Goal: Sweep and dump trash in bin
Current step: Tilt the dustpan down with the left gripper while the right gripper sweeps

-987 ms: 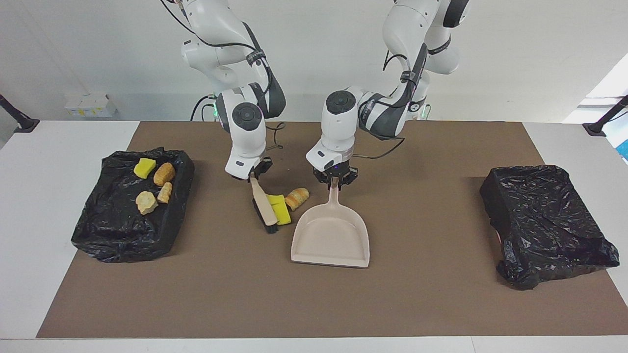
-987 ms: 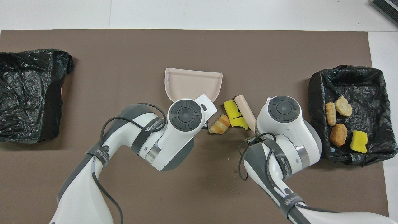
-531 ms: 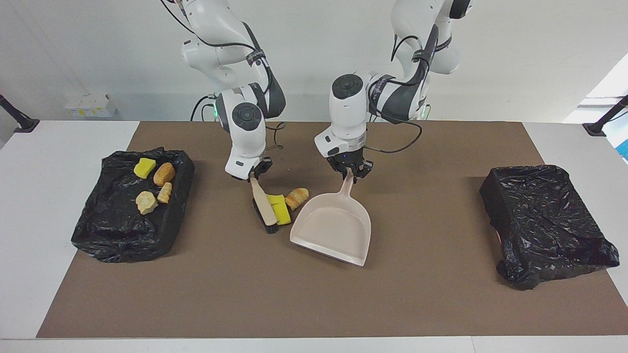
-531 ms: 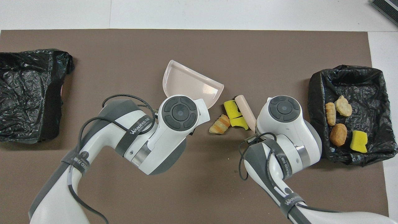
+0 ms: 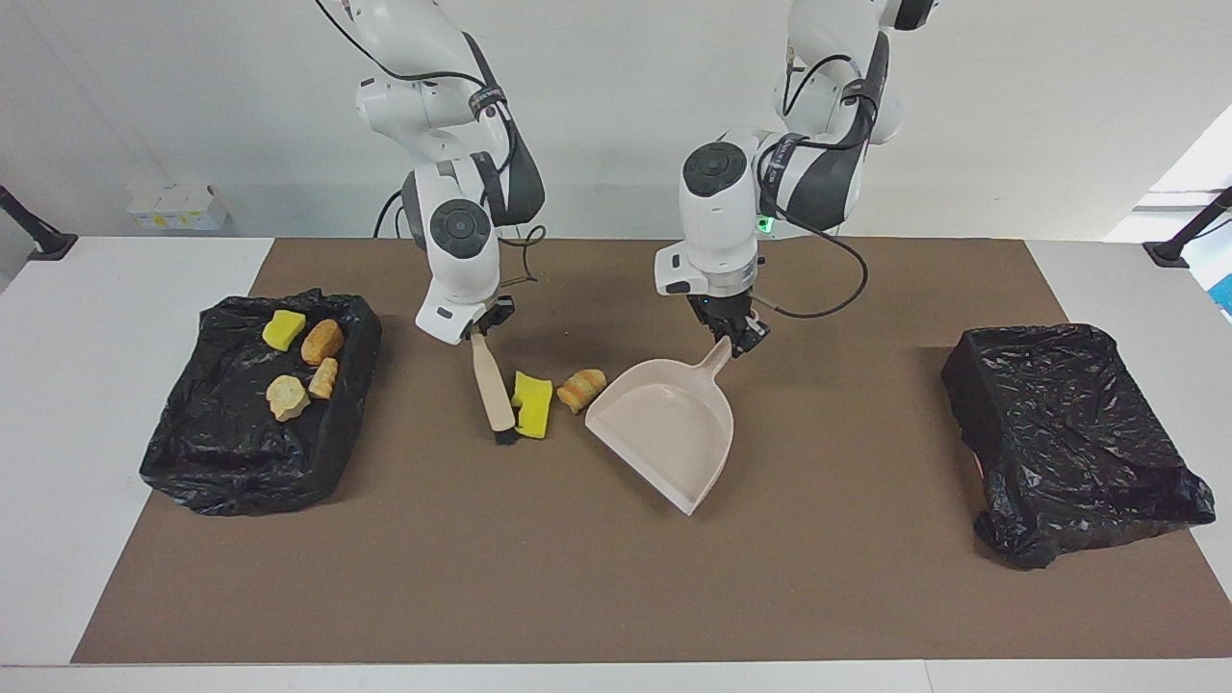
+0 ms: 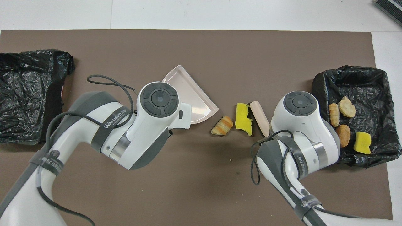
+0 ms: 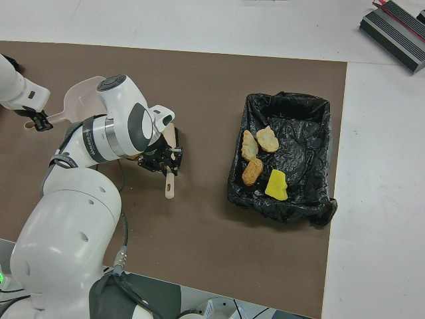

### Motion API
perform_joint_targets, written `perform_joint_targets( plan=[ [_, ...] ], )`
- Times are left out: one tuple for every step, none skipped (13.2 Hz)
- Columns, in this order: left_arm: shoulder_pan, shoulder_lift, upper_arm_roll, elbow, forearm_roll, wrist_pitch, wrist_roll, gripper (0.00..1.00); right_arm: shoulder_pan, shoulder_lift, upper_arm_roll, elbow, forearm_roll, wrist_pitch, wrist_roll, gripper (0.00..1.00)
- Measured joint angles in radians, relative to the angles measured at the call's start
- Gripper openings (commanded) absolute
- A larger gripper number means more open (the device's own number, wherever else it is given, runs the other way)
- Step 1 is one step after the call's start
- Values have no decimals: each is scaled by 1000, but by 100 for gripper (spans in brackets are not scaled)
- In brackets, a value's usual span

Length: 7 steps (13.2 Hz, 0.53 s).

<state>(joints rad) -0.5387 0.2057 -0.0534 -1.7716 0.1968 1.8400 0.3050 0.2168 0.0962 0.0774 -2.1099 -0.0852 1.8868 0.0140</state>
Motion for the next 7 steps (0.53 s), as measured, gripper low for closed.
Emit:
perform_joint_targets(
  plan=[
    [19,-4,1,-1,0,-28,81,0,-12,-6,0,-4,1,-3,0,0],
    [30,-6,1,-2,0,-47,147,0,-22,-12,-1,-14,10,2,6,0],
    [36,-7,1,-7,0,-55,204,0,-28,-20,-1,-29,38,21,22,0],
    [36,-10,0,-17,0,-56,257,0,-27,-27,-1,-50,64,51,47,0],
    [36,-14,-2,-31,0,-57,313,0,-24,-36,3,-69,80,72,76,0],
    [35,-21,-4,-49,0,-56,374,0,-19,-43,4,-83,89,81,110,0],
    [35,-32,-5,-71,0,-49,430,0,-6,-50,4,-96,106,87,151,0]
  ],
)
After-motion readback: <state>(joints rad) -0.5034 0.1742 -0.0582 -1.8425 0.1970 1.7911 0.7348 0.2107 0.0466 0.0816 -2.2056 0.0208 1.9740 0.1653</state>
